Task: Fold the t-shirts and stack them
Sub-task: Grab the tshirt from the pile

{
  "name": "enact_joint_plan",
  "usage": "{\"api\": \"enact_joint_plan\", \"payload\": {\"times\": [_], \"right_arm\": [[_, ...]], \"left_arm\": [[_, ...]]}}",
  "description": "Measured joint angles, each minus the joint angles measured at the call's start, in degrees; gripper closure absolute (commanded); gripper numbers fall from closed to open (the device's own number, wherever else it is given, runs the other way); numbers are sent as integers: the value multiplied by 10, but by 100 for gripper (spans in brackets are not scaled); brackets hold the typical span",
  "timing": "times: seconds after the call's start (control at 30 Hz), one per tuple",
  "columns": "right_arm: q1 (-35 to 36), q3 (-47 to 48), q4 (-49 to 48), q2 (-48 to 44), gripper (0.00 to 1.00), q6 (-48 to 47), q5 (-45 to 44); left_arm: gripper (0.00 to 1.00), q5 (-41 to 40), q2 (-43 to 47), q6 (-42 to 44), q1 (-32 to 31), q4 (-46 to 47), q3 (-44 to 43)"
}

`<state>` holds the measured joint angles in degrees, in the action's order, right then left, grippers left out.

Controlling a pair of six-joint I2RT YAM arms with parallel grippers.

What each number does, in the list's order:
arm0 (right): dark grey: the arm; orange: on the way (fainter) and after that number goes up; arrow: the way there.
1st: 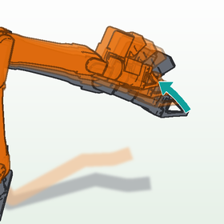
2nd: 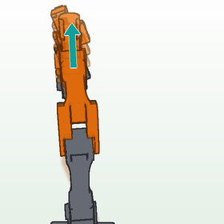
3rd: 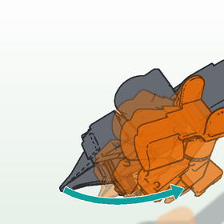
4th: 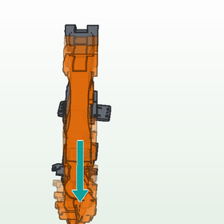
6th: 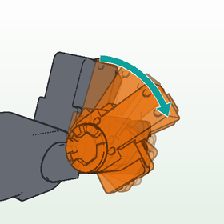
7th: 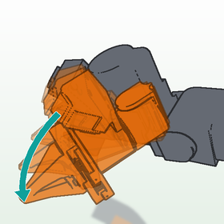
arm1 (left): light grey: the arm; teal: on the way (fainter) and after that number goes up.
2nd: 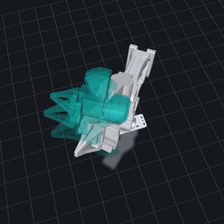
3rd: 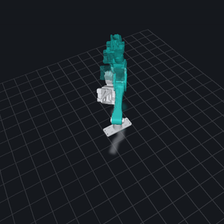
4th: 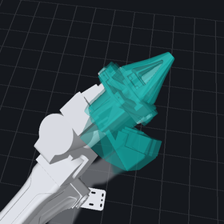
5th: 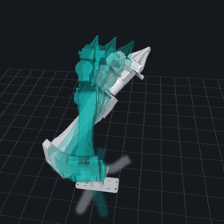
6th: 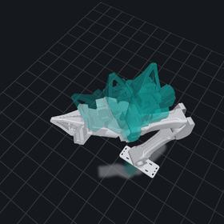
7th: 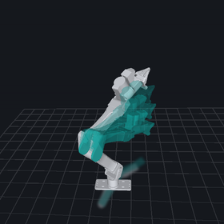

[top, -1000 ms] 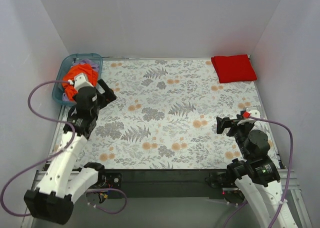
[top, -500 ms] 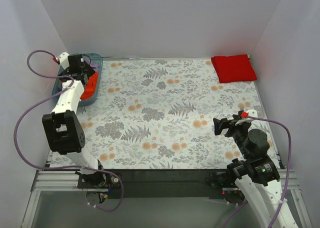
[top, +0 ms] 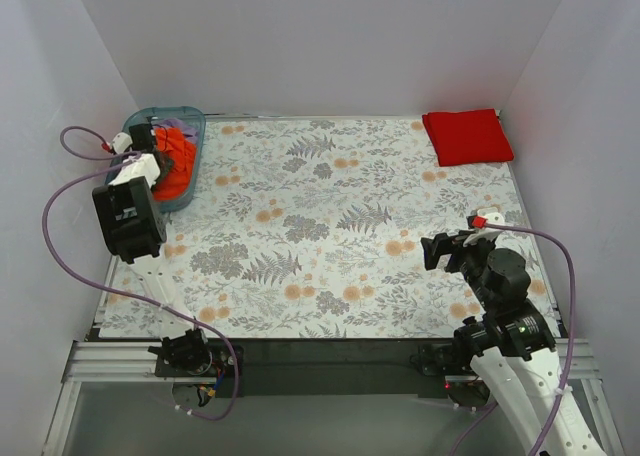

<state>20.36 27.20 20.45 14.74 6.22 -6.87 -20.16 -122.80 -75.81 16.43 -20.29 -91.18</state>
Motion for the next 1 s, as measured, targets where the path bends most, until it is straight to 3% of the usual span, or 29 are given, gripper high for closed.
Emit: {"api": "enact_joint_plan", "payload": {"times": [0.03, 0.07, 0.17, 0.27, 0.73, 1.0], "right_arm": [[0, 0, 0, 3, 2, 1, 0], [0, 0, 0, 8, 2, 1, 1], [0, 0, 0, 22, 2, 5, 2], [0, 0, 0, 28, 2, 9, 3], [0, 0, 0, 29, 1, 11, 11], [0, 0, 0, 30, 1, 11, 15]], "left_arm": [[51, 2, -6, -2, -1, 2, -5], [70, 3, -7, -3, -1, 4, -8], [91, 6, -5, -1, -4, 14, -16], [100, 7, 1, 5, -4, 17, -17], [100, 27, 172, 10, -7, 51, -41], [100, 46, 203, 36, -33, 51, -39]]}}
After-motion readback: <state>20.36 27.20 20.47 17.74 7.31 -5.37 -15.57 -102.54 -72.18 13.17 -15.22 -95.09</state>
